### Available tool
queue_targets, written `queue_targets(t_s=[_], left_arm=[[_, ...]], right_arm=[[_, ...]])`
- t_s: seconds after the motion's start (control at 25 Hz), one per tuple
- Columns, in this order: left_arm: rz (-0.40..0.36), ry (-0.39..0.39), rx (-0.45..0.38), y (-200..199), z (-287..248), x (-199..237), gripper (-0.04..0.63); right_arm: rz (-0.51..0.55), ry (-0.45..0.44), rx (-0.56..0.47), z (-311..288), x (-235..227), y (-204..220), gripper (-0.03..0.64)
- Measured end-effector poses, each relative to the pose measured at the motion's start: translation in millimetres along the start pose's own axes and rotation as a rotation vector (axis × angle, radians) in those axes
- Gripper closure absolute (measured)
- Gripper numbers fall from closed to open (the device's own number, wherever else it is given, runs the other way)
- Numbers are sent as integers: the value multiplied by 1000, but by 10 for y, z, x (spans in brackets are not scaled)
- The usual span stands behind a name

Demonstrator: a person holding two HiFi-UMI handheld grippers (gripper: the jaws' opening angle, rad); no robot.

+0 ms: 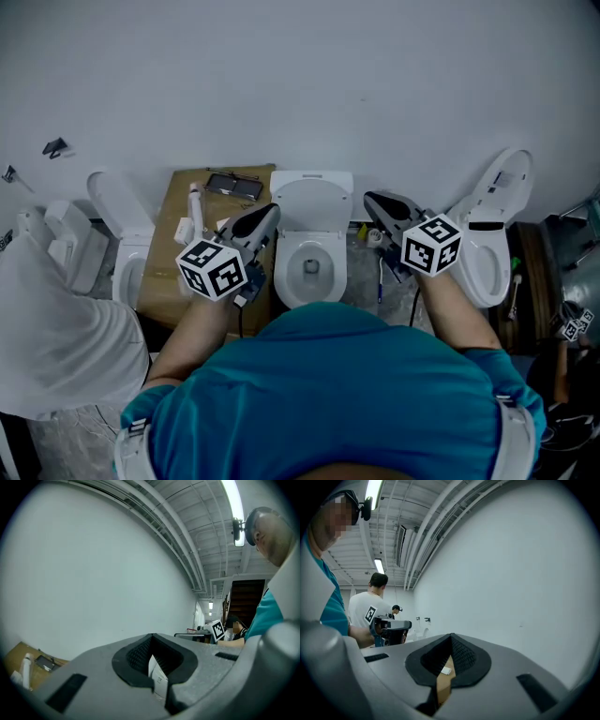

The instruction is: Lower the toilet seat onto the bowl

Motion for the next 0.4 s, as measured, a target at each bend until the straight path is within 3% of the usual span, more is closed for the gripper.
queue_targets(t_s=[0.4], left_arm=[[-6,-1,-6,-38,26,14,592]], right_arm=[[5,-14,7,-68,-12,-14,618]])
Point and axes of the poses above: the fingertips, and each gripper's own axes: z backward along the fingers, x to its left, y out of its underside, the point moved 6 cm from there along z, backward along the fingers, and after that the axes turned 14 degrees about -y, right-handed, at the moved point
